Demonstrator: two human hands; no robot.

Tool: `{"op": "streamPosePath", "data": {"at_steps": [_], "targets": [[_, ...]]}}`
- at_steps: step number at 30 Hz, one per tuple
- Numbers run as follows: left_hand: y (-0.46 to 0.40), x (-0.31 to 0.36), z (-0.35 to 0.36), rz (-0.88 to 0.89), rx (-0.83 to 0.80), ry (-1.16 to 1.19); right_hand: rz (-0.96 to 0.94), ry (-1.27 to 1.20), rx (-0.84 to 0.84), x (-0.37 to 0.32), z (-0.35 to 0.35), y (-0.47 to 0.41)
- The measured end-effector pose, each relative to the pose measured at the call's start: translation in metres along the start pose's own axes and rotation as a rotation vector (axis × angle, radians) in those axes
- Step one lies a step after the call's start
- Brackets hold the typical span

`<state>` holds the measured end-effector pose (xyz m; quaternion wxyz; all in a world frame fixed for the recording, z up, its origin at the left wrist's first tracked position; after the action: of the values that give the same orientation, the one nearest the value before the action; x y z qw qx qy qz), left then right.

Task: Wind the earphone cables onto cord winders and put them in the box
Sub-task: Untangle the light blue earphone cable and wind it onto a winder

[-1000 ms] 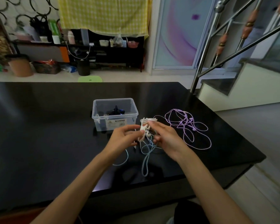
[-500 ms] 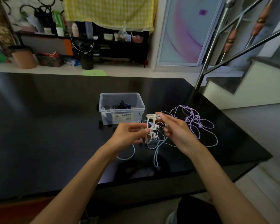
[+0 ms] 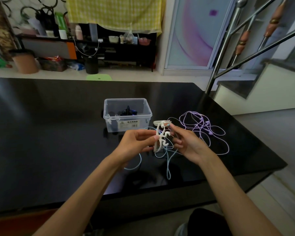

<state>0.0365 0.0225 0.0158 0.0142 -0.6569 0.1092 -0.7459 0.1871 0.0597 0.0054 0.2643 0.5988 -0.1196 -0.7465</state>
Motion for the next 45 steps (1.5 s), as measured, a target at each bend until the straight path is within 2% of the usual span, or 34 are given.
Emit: {"op": "streamPosePath", "data": {"at_steps": [11,18,25,28,34,41,45], "targets": [[0.001,0.001,0.001,0.007,-0.047,-0.023,0.073,0.179,-0.206,0.002,0.014,0.010],[0.004,0.001,0.007,0.018,-0.161,-0.073,0.256,0.035,-0.191,0.012,0.008,0.010],[0.005,0.003,0.008,0.022,-0.145,-0.014,0.106,0.195,-0.289,0.009,0.012,0.009],[0.005,0.003,0.008,0.020,-0.132,0.003,0.096,0.183,-0.339,0.007,0.009,0.011],[0.005,0.002,0.008,0.000,-0.146,0.011,0.039,0.337,-0.168,0.002,-0.001,0.004],[0.005,-0.001,0.010,-0.003,-0.166,-0.018,0.034,0.353,-0.161,0.001,-0.002,0.007],[0.005,-0.003,0.013,-0.020,-0.169,0.000,0.016,0.446,-0.141,0.003,-0.001,0.006]]}}
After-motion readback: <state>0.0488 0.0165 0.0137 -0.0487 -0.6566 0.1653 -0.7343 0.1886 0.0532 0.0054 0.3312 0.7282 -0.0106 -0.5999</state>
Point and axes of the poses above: each hand's wrist, its own y-axis away from the middle knuckle, its own z-axis out of the palm, x = y × z, the point moved 6 cm from there along -y, towards the middle knuckle, and after that the axes turned 14 degrees about z, right-handed, at the moved point
